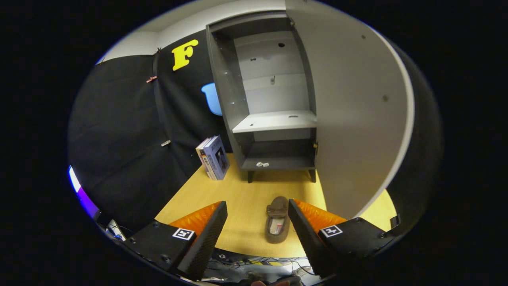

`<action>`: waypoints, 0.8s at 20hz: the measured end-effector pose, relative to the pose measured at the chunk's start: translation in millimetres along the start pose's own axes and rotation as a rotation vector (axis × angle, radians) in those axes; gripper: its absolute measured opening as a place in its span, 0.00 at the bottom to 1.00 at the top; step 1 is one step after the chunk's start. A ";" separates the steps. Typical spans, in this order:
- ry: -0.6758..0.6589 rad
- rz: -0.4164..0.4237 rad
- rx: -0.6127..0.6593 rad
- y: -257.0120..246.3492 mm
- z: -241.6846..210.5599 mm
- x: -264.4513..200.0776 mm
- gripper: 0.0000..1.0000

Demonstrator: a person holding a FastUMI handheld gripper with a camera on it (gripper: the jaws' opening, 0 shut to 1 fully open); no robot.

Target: Open the shoe cabinet door, grab the shoes and put them into the shoe cabinet, then close the shoe cabinet door.

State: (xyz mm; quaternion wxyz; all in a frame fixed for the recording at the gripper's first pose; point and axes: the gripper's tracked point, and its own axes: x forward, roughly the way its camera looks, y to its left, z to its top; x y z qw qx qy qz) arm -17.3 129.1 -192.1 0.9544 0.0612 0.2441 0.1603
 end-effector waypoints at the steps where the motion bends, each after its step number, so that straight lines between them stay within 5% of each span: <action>1: 0.029 0.000 0.010 0.0 -15.1 14.7 0.99; 7: 0.193 -0.056 0.034 -21.4 -109.8 97.6 0.99; 16: 0.292 -0.162 0.091 -52.1 -184.8 205.9 0.96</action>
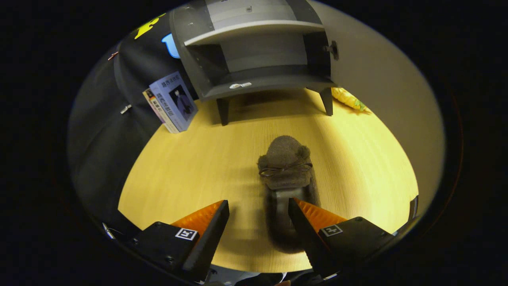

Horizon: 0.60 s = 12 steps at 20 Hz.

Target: Open the shoe cabinet door, grab the shoes and put them into the shoe cabinet, then close the shoe cabinet door.

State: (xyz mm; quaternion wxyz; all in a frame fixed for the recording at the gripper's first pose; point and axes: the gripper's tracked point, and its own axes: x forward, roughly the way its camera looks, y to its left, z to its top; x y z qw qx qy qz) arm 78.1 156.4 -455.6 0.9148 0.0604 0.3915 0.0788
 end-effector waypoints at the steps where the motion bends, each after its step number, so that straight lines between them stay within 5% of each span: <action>1: -0.013 -0.014 0.002 -2.2 1.8 12.4 0.90; 3: -0.045 -0.037 -0.003 -3.7 8.4 30.5 0.77; 6: -0.103 -0.112 -0.018 -14.1 23.3 56.2 0.73; 10: -0.118 -0.138 -0.022 -16.8 26.0 59.7 0.26; 11: -0.109 -0.131 -0.032 -15.9 25.4 55.3 0.07; 12: -0.105 -0.117 -0.042 -15.4 25.4 54.6 0.07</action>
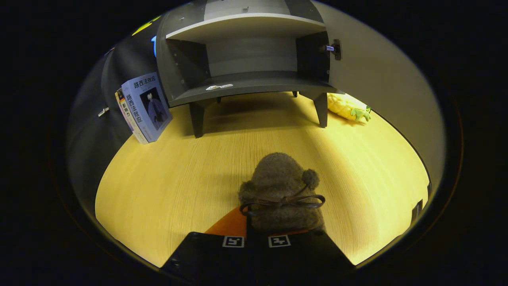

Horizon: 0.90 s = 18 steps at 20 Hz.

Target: Open the shoe cabinet door, grab the shoes and put them into the shoe cabinet, then close the shoe cabinet door.

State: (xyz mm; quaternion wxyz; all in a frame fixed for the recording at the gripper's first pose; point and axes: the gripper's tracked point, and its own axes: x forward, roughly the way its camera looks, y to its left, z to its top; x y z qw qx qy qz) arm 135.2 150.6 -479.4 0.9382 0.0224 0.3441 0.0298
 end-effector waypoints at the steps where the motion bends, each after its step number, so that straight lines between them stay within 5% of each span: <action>1: 0.000 0.012 -0.003 1.0 4.0 -5.0 0.07; 18: -0.169 0.122 0.061 8.8 239.7 -173.4 0.07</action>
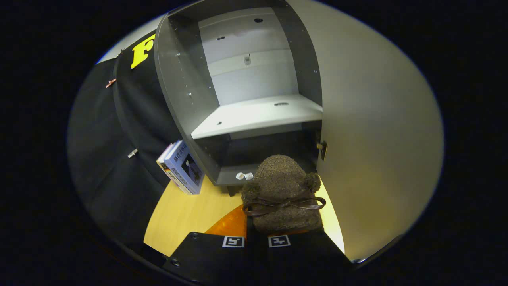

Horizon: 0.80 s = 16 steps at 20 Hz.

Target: Open the shoe cabinet door, grab the shoes and put them into the shoe cabinet, then close the shoe cabinet door.

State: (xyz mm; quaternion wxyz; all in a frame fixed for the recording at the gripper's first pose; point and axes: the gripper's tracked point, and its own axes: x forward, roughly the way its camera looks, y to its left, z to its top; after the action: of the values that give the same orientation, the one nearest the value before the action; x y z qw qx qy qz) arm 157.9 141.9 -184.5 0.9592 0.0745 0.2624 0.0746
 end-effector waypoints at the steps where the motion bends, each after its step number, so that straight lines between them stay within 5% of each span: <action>1: -0.014 0.000 -0.015 2.3 14.9 0.1 0.07; 16: -0.050 0.015 -0.105 32.9 162.4 110.9 0.07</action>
State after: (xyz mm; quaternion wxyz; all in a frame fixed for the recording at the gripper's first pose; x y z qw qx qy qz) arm 332.4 177.4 -94.8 0.9675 0.0280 0.2334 0.0935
